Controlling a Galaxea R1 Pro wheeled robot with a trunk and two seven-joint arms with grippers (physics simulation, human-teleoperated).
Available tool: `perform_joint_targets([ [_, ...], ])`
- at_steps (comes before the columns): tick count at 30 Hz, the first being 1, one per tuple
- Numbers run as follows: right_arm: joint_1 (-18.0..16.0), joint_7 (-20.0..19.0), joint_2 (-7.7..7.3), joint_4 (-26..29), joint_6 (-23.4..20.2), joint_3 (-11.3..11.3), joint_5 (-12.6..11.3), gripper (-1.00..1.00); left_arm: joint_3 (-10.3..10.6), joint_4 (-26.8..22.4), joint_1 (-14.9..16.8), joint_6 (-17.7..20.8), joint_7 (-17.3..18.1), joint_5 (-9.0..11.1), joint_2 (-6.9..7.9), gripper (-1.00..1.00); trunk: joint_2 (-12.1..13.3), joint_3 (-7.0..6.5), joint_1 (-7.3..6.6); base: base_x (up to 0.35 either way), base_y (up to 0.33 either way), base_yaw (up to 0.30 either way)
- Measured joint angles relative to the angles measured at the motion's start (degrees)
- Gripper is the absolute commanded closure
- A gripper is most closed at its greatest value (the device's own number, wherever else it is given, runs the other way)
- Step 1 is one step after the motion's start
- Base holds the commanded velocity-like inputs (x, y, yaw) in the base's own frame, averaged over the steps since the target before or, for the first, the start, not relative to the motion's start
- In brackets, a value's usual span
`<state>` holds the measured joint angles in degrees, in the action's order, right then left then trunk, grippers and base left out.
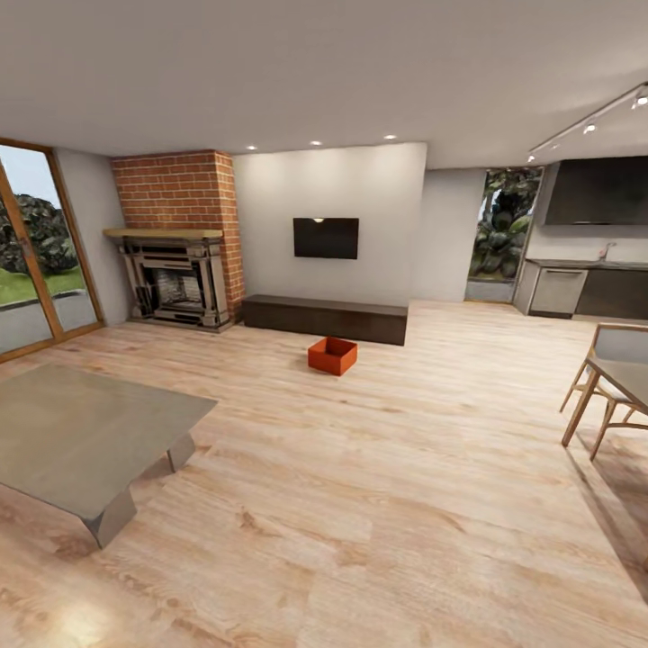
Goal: Move the two storage containers from the living room to the garage. In the garage, place one container on the floor and stack the other container on top of it (either order is fine).
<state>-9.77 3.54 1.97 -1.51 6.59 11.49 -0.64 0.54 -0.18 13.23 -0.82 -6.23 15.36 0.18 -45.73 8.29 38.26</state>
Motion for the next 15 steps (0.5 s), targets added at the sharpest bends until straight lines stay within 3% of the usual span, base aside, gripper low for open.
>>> perform_joint_targets([
  [15, 0.00, 0.09, -0.15, -0.07, 0.01, 0.08, -0.08, -1.00, 0.00, 0.00, 0.00, -0.06, 0.00, 0.00, -0.08, -1.00, 0.00, 0.00, 0.00, 0.323, 0.000, 0.000],
])
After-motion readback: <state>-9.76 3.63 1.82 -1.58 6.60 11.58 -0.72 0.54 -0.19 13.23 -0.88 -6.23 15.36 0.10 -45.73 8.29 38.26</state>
